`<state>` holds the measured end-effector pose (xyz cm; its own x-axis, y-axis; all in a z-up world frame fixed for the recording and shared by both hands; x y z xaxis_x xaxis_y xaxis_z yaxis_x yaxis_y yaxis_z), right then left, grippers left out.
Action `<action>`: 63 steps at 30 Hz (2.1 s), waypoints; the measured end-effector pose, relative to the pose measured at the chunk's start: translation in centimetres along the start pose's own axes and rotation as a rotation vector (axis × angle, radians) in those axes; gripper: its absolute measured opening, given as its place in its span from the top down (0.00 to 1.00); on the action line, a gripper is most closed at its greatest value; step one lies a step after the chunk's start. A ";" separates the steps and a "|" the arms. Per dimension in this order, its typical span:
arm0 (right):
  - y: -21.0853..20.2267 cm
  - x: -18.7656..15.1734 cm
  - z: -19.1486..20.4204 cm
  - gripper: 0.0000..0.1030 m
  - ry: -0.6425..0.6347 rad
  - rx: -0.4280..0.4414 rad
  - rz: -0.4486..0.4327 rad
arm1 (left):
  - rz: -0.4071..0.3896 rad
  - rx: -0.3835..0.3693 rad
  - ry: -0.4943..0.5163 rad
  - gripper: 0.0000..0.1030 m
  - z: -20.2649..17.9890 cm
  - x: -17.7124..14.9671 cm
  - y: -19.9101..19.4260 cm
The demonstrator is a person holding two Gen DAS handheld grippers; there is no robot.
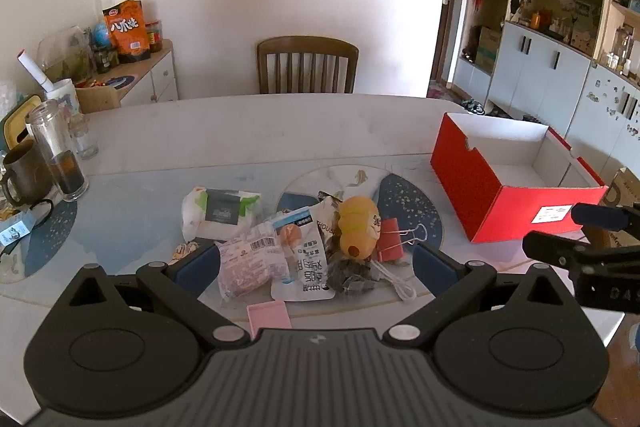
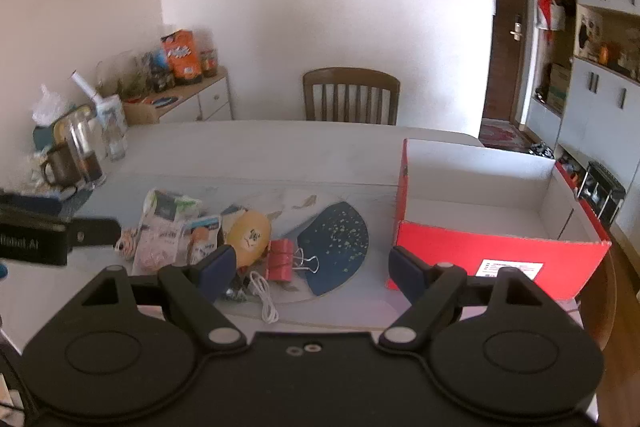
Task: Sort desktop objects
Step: 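Move both tools toward the pile, left toward the pink sticky-note pad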
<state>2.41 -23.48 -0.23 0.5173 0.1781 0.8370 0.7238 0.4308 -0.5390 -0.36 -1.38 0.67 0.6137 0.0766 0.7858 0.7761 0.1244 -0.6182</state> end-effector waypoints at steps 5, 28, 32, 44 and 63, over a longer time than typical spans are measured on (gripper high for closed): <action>0.0 -0.2 0.2 0.19 -0.047 0.022 -0.007 | -0.004 0.022 0.001 0.00 -0.3 -0.3 0.4; 8.9 -3.1 1.0 0.21 -0.082 0.077 0.151 | 0.121 0.042 0.095 0.01 1.8 -6.1 9.8; 10.5 -3.5 1.6 0.21 -0.094 0.074 0.175 | 0.155 0.034 0.107 0.05 2.2 -6.5 11.5; 15.5 -4.4 2.3 0.34 -0.109 0.044 0.280 | 0.213 -0.005 0.118 0.17 3.0 -7.4 14.1; 17.8 -4.5 2.8 0.52 -0.080 0.061 0.346 | 0.227 -0.035 0.116 0.43 3.8 -7.6 13.8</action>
<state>11.72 -14.15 -13.32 0.6875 0.3905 0.6122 0.4823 0.3847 -0.7870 5.15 3.48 -13.77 0.7840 -0.0152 0.6206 0.6196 0.0821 -0.7807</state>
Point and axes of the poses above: each gripper's, at about its wrist camera, not at the fingertips, and y roughly the way its jaws point, z to its left, x to its top, the point moved 1 cm from there along y, roughly the way its jaws point, and after that the axes turned 4 degrees about x, right-handed, at the moved point
